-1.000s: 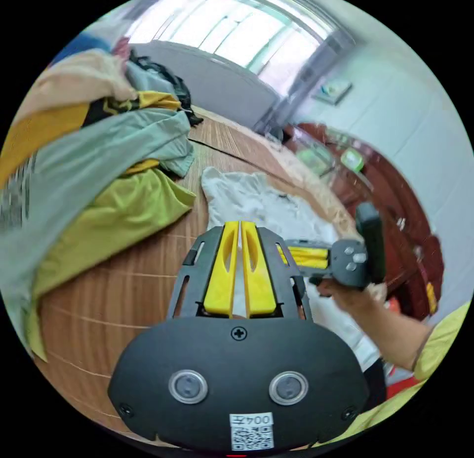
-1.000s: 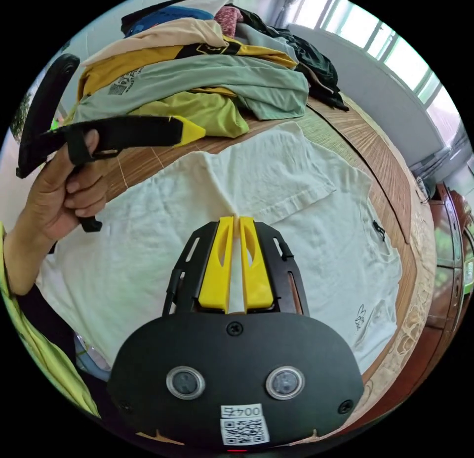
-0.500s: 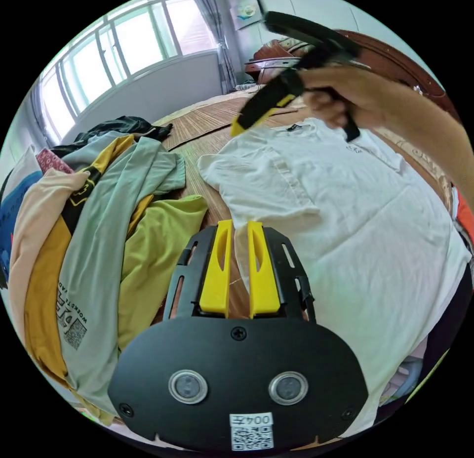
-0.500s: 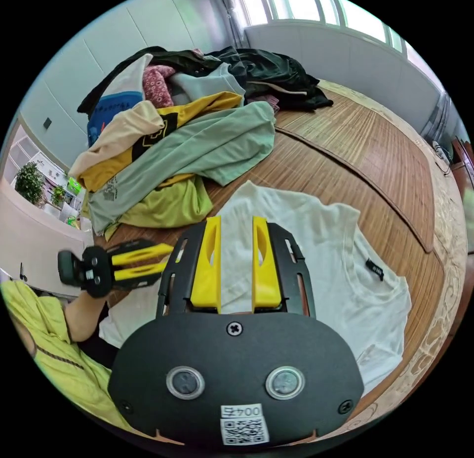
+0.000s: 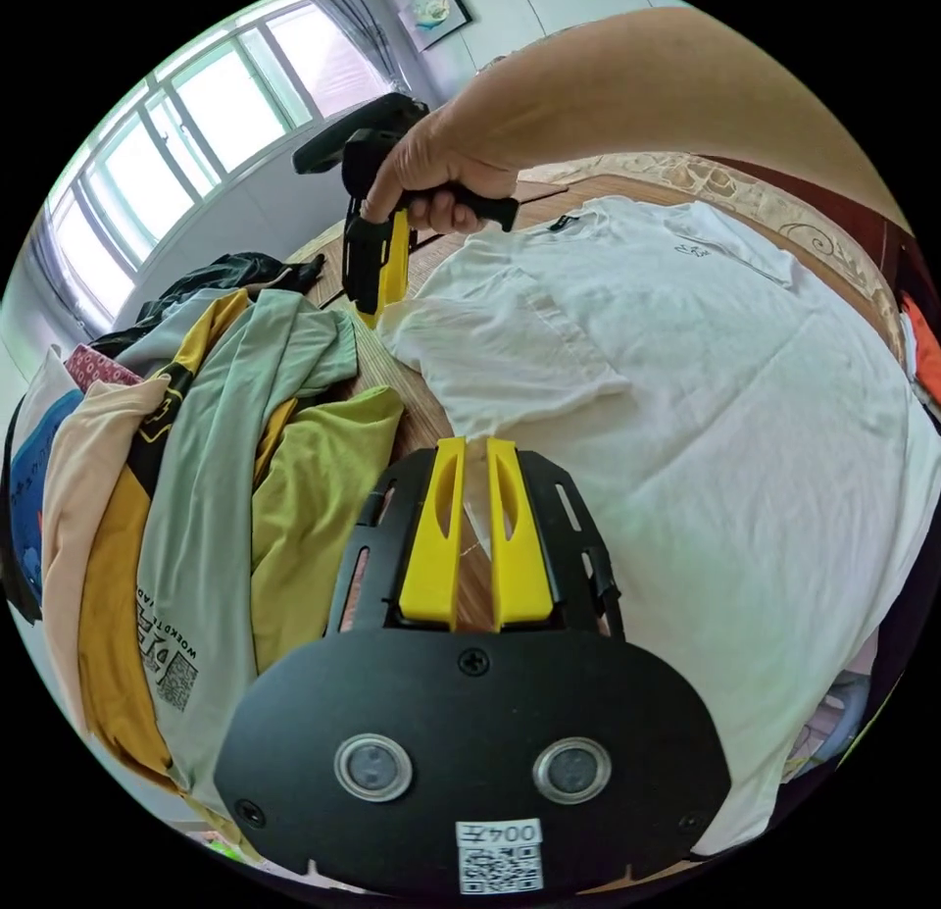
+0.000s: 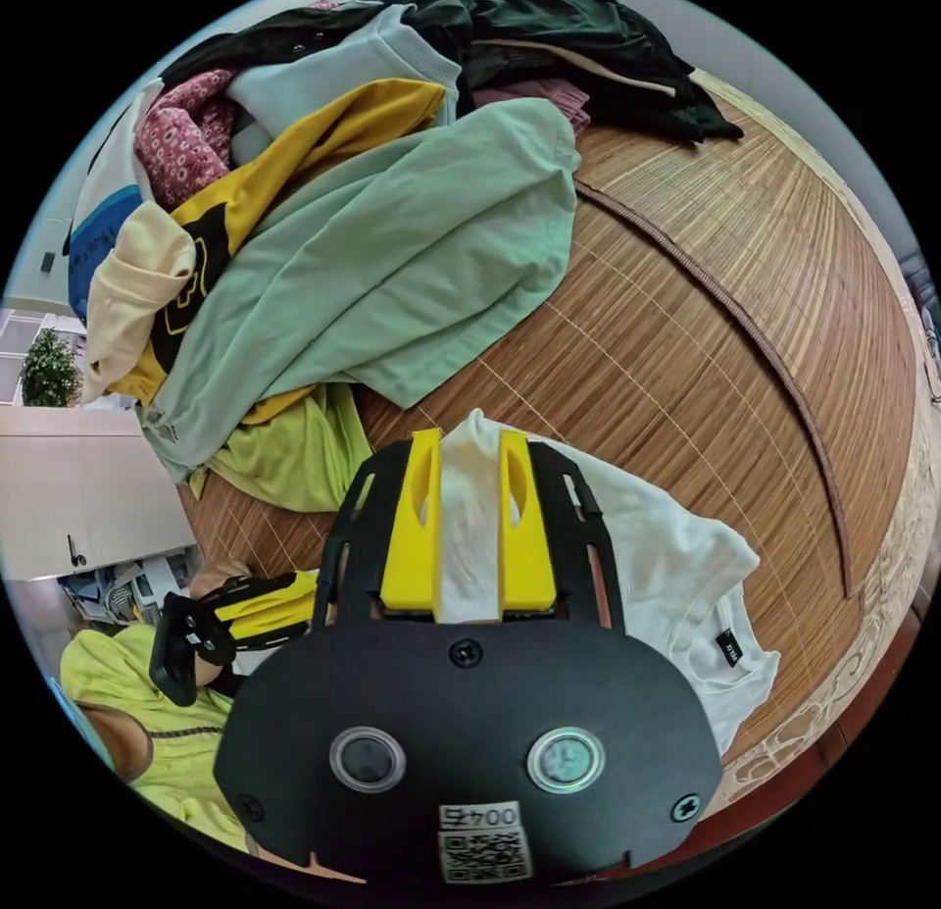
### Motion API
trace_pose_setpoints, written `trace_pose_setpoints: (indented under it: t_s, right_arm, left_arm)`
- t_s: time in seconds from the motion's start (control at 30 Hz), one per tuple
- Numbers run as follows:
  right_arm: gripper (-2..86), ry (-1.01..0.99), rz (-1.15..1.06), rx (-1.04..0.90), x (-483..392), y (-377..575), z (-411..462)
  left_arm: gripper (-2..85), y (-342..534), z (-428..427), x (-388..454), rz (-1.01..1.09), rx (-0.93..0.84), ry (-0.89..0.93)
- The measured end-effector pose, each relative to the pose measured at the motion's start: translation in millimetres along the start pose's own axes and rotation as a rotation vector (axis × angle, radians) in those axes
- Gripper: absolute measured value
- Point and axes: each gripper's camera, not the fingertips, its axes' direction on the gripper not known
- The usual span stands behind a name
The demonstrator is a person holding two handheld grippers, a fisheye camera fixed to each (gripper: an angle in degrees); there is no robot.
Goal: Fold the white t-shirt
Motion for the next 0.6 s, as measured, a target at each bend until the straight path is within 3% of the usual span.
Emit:
trace_pose_setpoints:
  t_s: [0.07, 0.23, 0.43, 0.6]
  right_arm:
    - [1.6, 0.029, -0.006, -0.006, -4, -4, 3]
    - [0.3, -0.005, 0.080, 0.127, -4, -8, 3]
    - [7.2, -0.134, 0.085, 0.262, -4, 8, -25]
    - [9.7, -0.127, 0.092, 0.417, -5, 59, -74]
  left_arm:
    - [1.0, 0, 1, -2, -0.017, -0.008, 0.005]
    - [0.5, 1, 7, -10, -0.070, -0.068, -0.013]
    - [0.5, 6, 5, -20, -0.099, -0.061, 0.006]
    - [0.5, 25, -6, -51, -0.091, -0.089, 0.136]
